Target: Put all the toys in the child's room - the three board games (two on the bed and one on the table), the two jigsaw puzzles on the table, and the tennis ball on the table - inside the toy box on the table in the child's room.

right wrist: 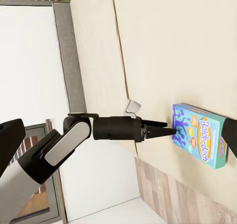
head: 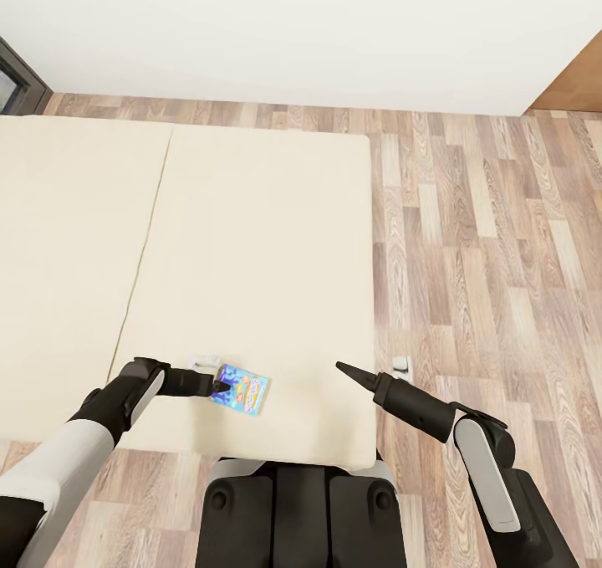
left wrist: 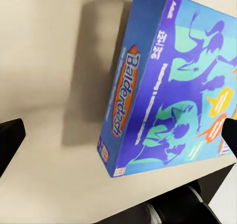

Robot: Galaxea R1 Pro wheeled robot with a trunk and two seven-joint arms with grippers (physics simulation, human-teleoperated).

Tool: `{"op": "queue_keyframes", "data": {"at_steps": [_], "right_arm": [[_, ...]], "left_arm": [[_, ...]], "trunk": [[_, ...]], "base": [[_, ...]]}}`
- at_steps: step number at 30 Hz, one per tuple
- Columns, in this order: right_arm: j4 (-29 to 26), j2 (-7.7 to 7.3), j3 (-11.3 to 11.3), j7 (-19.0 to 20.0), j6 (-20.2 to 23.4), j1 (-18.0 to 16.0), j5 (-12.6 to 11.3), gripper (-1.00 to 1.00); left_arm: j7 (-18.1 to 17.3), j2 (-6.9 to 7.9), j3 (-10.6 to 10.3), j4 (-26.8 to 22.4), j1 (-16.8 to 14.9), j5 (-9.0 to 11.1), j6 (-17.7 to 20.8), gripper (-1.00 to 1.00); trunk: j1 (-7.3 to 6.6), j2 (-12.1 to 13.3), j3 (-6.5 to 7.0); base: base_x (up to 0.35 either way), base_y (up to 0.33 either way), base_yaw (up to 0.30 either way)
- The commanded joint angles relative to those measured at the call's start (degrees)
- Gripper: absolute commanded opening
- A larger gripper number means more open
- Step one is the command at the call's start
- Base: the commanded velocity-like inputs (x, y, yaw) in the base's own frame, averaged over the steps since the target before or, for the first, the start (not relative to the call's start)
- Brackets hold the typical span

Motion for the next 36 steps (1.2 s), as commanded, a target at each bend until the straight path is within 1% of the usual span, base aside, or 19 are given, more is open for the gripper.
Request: {"op": "queue_keyframes", "data": {"at_steps": [1,10,20,36], "right_arm": [[-0.02,0.01,-0.05,0.14,0.31,-0.03,-0.02,1.00],[-0.02,0.01,-0.01,0.14,0.28,-0.03,-0.04,1.00],[-0.02,-0.01,-0.01,0.15,0.36,-0.03,-0.10,1.00],[-0.10,-0.01,-0.01,-0.02,0.37,-0.03,-0.04,1.00]], "left_arm": [[0.34,0.07,-0.31,-0.05,-0.02,0.60,0.42,1.00],[0.90,0.03,-0.33,0.25,-0.02,0.62,0.33,1.00],[0.93,-0.38,-0.33,0.26,-0.02,0.67,0.27,1.00],[0.93,-0.50,-0.33,0.27,-0.02,0.69,0.04,1.00]], "trunk": [[0.03,-0.09,-0.06],[0.03,-0.09,-0.06],[0.03,-0.09,-0.06],[0.03,-0.09,-0.06]], "base": [[0.002,-0.001,0.000],[0.000,-0.009,0.000],[0.035,-0.174,0.000],[0.003,-0.012,0.000]]}}
